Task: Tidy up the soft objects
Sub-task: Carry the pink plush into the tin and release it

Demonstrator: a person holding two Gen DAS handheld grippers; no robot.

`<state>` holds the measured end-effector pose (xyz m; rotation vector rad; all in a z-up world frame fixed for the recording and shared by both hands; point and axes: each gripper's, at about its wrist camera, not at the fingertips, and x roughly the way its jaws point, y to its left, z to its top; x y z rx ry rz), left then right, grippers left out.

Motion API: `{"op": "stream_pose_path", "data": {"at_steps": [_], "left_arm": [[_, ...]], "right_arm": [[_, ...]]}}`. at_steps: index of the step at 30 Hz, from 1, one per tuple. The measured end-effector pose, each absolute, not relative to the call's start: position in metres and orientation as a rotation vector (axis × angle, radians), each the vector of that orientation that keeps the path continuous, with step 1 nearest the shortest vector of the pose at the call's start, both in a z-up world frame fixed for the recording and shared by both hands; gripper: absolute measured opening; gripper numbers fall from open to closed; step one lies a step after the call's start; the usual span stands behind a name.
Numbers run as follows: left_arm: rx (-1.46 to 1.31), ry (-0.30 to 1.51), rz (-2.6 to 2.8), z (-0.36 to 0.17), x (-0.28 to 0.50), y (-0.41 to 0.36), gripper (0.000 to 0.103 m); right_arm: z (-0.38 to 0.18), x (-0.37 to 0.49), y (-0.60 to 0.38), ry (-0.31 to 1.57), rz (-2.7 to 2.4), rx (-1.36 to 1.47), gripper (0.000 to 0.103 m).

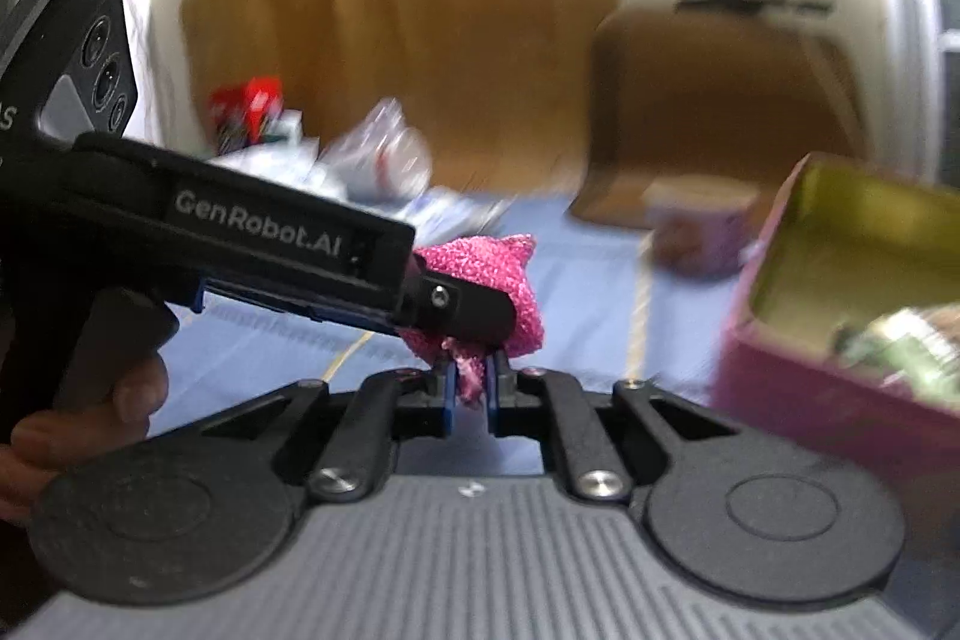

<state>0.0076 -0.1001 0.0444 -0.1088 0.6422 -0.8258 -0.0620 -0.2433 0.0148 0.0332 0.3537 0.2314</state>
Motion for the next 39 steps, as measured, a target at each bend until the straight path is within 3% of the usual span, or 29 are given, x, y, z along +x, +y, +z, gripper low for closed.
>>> {"op": "stream_pose_path", "data": {"at_steps": [8, 11, 12, 13, 14, 30, 39], "left_arm": [[0.042, 0.596, -0.937, 0.06, 0.002, -0.191, 0.064], [0.064, 0.594, -0.919, 0.056, 0.001, -0.212, 0.078], [0.077, 0.581, -0.912, 0.055, 0.0, -0.216, 0.078], [0.092, 0.568, -0.902, 0.054, -0.003, -0.218, 0.078], [0.104, 0.557, -0.893, 0.053, -0.005, -0.218, 0.078], [0.087, 0.564, -0.702, 0.044, 0.008, -0.159, 0.078], [0.001, 0.638, -0.518, 0.013, 0.023, -0.072, 0.078]], "right_arm": [[0.028, -0.08, -0.293, 0.228, 0.017, 0.048, 0.012], [0.023, -0.073, -0.318, 0.243, -0.101, 0.068, 0.017], [0.02, -0.069, -0.326, 0.245, -0.156, 0.072, 0.023], [0.018, -0.066, -0.335, 0.251, -0.207, 0.088, 0.041], [0.017, -0.066, -0.345, 0.246, -0.234, 0.121, 0.049], [0.017, -0.07, -0.341, 0.215, -0.194, 0.137, 0.048], [0.028, -0.072, -0.296, 0.159, -0.075, 0.043, 0.048]]}}
